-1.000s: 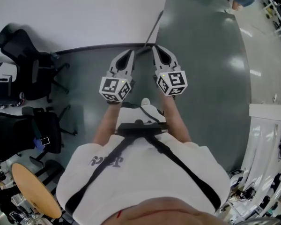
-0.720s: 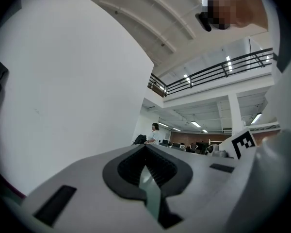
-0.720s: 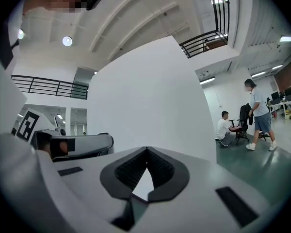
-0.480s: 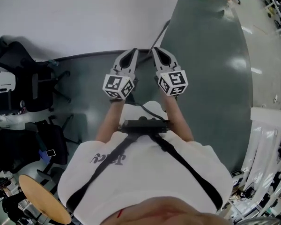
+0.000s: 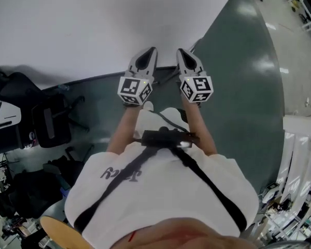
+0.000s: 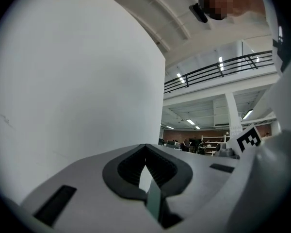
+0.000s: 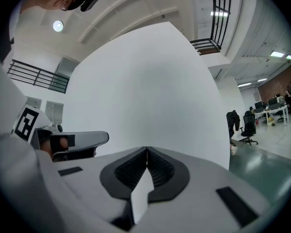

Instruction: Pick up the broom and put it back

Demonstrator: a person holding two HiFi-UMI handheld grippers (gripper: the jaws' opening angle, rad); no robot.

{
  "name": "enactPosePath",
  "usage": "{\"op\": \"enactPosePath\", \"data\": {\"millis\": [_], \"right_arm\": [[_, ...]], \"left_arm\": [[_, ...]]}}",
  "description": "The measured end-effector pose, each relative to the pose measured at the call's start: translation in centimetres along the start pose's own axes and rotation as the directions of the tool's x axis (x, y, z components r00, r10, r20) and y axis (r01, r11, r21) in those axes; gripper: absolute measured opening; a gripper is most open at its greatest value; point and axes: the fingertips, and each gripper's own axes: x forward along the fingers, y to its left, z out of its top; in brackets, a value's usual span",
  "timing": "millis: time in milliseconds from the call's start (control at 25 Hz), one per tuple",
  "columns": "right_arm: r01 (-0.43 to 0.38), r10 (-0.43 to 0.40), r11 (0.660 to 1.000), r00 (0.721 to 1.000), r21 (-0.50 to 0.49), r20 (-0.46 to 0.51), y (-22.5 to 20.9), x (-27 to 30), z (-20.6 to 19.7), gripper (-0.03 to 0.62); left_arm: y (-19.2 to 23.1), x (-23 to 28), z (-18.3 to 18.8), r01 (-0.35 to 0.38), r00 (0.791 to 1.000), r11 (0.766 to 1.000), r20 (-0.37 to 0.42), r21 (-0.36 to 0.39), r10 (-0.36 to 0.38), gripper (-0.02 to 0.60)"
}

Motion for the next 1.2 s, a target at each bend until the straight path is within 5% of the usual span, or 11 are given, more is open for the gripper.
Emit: {"op": "enactPosePath", "data": {"millis": [160,520,920,1200], "right_arm": [[0.065,-0.066,0.998,0.996,-0.015,-0.061,-1.0,1.2,-1.2,0.006],[0.256,-0.243,0.965,0.954,0.052,-0.177,-12.3,0.1,-6.2,0.007],[0.287,-0.223,0.944,0.917,0.161,-0.33,-19.9,-0.1,-17.0,0.008],[0.35,-0.246,0.917,0.874,0.191,-0.419,-26.0,0.6,-24.1,0.043]], "left_arm": [[1.6,2.0,-2.7,0.056,0.996,0.998,-0.067,-0.023,-0.058,0.012],[-0.4,11.2,-10.1,0.159,0.959,0.987,-0.23,-0.038,-0.163,0.012],[-4.0,17.0,-20.2,0.247,0.876,0.963,-0.399,-0.11,-0.27,0.012],[-4.3,20.4,-26.4,0.239,0.845,0.964,-0.463,-0.119,-0.266,0.012]]}}
